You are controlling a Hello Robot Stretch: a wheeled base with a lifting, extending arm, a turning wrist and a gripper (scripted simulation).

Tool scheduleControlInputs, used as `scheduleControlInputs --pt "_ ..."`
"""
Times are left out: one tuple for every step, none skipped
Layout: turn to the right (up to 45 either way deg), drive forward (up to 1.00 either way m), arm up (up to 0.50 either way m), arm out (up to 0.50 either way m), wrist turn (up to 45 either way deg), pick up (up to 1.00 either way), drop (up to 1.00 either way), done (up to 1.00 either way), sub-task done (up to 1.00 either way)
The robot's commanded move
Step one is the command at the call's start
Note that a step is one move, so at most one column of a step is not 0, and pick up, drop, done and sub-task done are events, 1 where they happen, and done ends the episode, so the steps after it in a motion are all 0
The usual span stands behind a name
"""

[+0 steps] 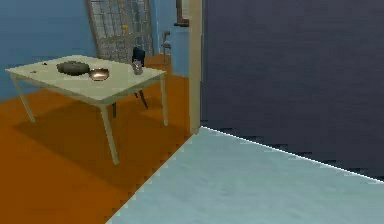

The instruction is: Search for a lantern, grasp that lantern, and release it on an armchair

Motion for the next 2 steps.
scheduleControlInputs --pt "-33.0 0.00 0.00 0.00 0.0 0.00 0.00 0.00 0.00" --pt "0.0 0.05 0.00 0.00 0.0 0.00 0.00 0.00 0.00"
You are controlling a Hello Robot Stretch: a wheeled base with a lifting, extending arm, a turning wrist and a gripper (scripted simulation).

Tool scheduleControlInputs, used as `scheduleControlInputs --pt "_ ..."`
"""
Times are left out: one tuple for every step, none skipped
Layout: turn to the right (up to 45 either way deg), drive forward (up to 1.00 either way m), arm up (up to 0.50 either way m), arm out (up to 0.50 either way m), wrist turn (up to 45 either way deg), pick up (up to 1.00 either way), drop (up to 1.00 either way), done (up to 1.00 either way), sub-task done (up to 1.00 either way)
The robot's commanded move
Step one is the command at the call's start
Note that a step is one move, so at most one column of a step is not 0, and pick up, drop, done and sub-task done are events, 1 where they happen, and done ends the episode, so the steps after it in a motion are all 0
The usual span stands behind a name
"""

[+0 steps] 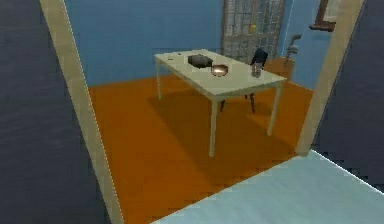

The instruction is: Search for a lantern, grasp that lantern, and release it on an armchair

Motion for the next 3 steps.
scheduleControlInputs --pt "15.0 0.00 0.00 0.00 0.0 0.00 0.00 0.00 0.00" --pt "0.0 1.00 0.00 0.00 0.0 0.00 0.00 0.00 0.00" --pt "18.0 0.00 0.00 0.00 0.0 0.00 0.00 0.00 0.00"
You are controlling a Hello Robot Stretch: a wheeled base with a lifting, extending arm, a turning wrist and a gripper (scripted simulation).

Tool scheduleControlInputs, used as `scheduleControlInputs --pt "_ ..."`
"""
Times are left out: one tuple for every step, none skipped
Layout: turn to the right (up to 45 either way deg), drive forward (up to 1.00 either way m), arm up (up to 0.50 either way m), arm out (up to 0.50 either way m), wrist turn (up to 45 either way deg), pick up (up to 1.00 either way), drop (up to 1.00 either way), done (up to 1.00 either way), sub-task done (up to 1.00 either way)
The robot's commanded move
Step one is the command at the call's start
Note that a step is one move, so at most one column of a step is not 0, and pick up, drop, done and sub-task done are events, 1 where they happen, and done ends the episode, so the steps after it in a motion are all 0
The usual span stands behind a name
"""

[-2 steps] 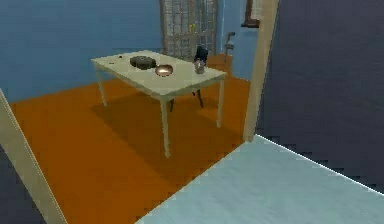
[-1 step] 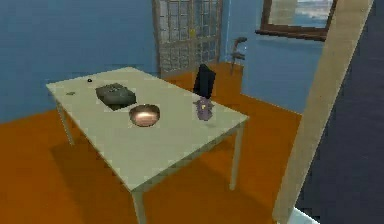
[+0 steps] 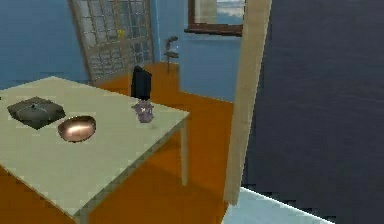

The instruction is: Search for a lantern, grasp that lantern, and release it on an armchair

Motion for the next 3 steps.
scheduleControlInputs --pt "0.0 0.10 0.00 0.00 0.0 0.00 0.00 0.00 0.00" --pt "-45.0 0.00 0.00 0.00 0.0 0.00 0.00 0.00 0.00" --pt "-45.0 0.00 0.00 0.00 0.0 0.00 0.00 0.00 0.00"
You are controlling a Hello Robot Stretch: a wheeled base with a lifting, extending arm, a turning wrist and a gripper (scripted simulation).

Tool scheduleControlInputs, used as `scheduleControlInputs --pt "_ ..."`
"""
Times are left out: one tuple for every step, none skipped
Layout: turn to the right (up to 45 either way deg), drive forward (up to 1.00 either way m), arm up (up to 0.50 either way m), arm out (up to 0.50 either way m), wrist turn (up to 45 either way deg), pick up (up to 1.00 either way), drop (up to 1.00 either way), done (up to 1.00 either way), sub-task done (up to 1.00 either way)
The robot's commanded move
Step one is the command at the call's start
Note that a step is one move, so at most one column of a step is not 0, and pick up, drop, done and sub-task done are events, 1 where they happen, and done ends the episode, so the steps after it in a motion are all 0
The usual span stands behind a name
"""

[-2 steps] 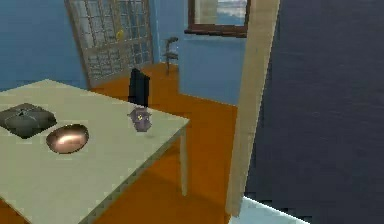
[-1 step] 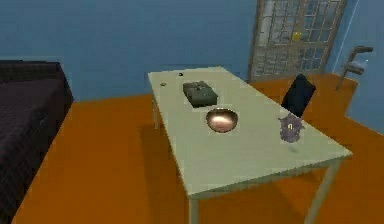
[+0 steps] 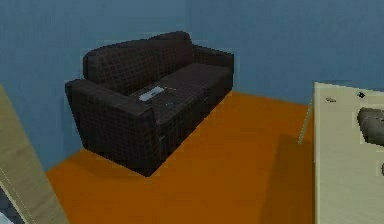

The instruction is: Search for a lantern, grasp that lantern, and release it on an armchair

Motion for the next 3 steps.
scheduleControlInputs --pt "-15.0 0.00 0.00 0.00 0.0 0.00 0.00 0.00 0.00" --pt "30.0 0.00 0.00 0.00 0.0 0.00 0.00 0.00 0.00" --pt "0.0 0.50 0.00 0.00 0.0 0.00 0.00 0.00 0.00"
